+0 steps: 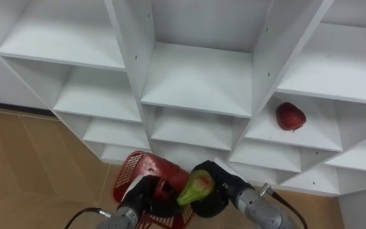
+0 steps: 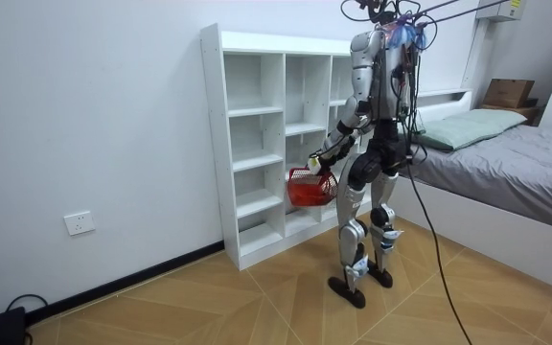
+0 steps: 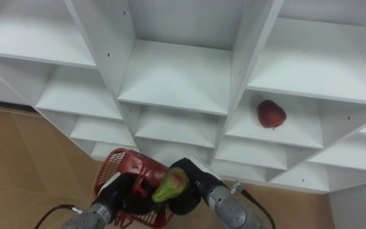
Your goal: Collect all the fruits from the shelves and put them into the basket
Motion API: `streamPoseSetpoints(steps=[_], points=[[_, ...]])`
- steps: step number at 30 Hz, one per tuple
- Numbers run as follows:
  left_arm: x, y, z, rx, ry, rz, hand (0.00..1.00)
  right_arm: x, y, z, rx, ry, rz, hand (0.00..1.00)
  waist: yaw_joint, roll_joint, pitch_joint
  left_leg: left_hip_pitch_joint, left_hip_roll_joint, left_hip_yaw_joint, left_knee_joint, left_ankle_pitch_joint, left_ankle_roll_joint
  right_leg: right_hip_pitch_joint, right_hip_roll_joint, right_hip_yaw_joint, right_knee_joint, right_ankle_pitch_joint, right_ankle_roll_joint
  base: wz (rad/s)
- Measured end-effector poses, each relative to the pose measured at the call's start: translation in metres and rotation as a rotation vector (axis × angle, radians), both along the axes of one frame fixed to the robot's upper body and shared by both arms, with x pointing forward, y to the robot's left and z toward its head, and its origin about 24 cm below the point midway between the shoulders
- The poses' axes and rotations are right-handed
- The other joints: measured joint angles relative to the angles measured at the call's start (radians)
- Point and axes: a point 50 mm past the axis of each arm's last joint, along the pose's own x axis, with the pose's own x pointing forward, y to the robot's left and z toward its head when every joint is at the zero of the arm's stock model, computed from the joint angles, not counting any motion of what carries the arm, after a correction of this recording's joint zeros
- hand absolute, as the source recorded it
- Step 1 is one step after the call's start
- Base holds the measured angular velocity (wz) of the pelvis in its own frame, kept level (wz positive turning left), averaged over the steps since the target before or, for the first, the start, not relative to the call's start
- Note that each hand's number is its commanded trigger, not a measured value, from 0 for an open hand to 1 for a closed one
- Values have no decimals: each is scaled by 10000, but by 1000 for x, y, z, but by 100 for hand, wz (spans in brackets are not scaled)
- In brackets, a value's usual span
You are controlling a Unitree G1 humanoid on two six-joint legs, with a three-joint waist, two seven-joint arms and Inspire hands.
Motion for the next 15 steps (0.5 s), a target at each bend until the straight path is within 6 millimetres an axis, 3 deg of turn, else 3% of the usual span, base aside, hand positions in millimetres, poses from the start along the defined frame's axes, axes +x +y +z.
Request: streamPoseSetpoints(steps=[15], points=[[3,-6,3,-381,-46,-217,100,-7,-17,-16,-931,206,-622,100,37,30,-7,62,6,-4,-43,0,1,23,19,30,-5,4,-4,0]])
